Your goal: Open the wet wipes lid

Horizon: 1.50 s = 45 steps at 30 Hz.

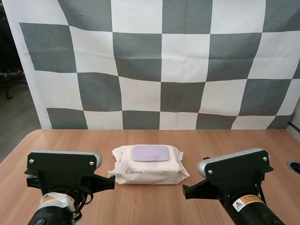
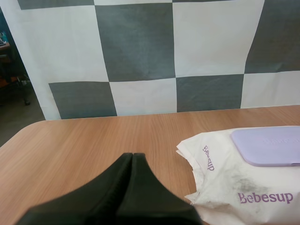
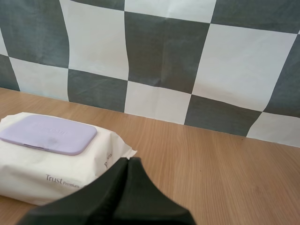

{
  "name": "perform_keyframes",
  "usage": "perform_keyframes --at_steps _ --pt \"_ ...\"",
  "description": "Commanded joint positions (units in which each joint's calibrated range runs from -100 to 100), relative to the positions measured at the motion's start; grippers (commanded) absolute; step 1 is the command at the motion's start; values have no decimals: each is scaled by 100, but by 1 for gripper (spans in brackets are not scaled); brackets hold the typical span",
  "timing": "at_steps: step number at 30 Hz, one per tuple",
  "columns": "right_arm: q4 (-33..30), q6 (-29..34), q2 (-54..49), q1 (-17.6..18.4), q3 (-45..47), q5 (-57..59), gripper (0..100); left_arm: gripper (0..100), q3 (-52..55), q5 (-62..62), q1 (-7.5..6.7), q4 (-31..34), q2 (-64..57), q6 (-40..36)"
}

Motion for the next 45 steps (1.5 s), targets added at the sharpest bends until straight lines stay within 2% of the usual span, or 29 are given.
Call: perform_keyframes --at_steps 1,4,10,16,20,36,38,42,45 --pt "-3012 3397 0 -277 0 -353 0 0 0 19 -210 73 0 20" --pt "-3012 3252 0 -277 0 -354 0 0 0 19 -210 73 0 20" --pt "-3012 2401 0 -270 0 -177 0 0 0 19 -210 73 0 20" --pt "-3012 2286 0 -270 0 -96 0 0 0 19 -210 73 0 20" --pt "-3012 1865 0 -270 0 -78 0 0 0 19 -210 73 0 20" --pt "-2942 1866 0 -270 0 -113 0 0 0 19 -210 73 0 20" --pt "-2701 2086 0 -270 0 -152 0 0 0 -236 -212 -159 0 -64" --pt "-1767 2245 0 -270 0 -272 0 0 0 -1215 -212 -242 0 -55" --pt "-1594 2245 0 -270 0 -297 0 0 0 -2103 -212 -242 0 -55"
